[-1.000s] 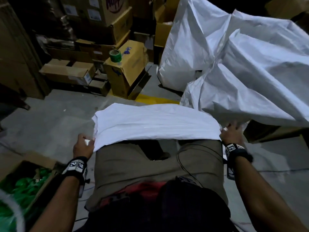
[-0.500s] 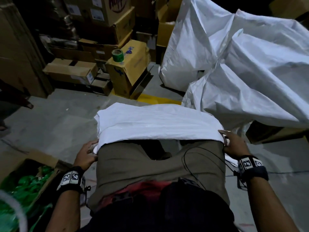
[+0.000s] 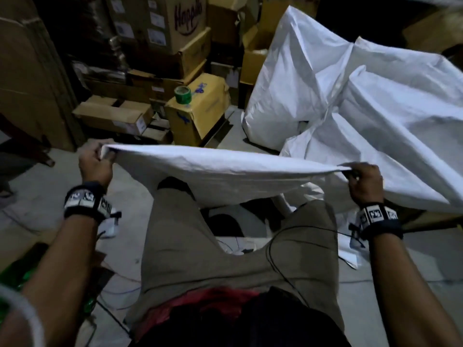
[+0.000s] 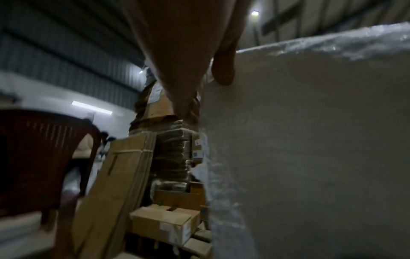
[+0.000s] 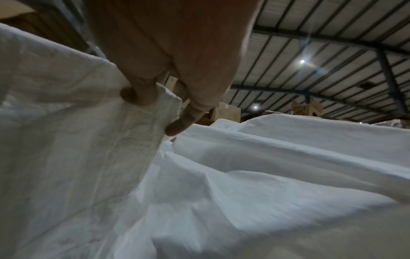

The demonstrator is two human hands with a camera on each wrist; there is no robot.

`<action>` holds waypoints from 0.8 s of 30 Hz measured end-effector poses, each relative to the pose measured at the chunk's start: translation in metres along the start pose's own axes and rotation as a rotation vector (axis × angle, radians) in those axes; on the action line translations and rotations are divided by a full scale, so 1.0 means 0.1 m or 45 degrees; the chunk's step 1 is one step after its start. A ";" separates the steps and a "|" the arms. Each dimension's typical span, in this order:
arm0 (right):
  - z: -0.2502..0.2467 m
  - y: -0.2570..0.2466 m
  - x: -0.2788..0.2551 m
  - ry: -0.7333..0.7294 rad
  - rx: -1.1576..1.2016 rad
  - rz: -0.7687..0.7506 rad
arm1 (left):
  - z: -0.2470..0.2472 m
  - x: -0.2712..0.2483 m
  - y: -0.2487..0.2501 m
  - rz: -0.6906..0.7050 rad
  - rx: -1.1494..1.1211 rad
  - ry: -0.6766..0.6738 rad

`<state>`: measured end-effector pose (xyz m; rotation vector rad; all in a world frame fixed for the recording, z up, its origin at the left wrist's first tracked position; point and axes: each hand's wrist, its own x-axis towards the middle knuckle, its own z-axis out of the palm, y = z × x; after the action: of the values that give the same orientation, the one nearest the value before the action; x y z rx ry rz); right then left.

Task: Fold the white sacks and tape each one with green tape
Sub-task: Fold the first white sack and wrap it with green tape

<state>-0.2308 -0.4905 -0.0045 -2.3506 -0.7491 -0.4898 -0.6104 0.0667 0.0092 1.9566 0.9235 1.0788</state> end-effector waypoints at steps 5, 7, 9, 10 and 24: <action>0.27 -0.06 0.91 0.029 0.498 0.229 | 0.25 0.67 0.22 -0.358 -0.430 0.234; 0.40 -0.14 1.08 0.076 0.628 0.281 | 0.34 0.77 0.15 -0.522 -0.394 0.147; 0.47 -0.28 1.19 0.133 0.664 0.252 | 0.39 0.84 0.10 -0.533 -0.376 0.133; 0.49 -0.34 1.22 0.144 0.666 0.227 | 0.38 0.88 0.11 -0.532 -0.400 0.183; 0.99 -0.70 1.25 0.542 1.218 0.722 | 0.46 1.27 0.10 -0.701 -0.368 0.186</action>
<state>-0.1626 -0.3312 0.0161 -1.3831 -0.0413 -0.2644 -0.5168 0.1570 0.0468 1.2926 1.2175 0.9675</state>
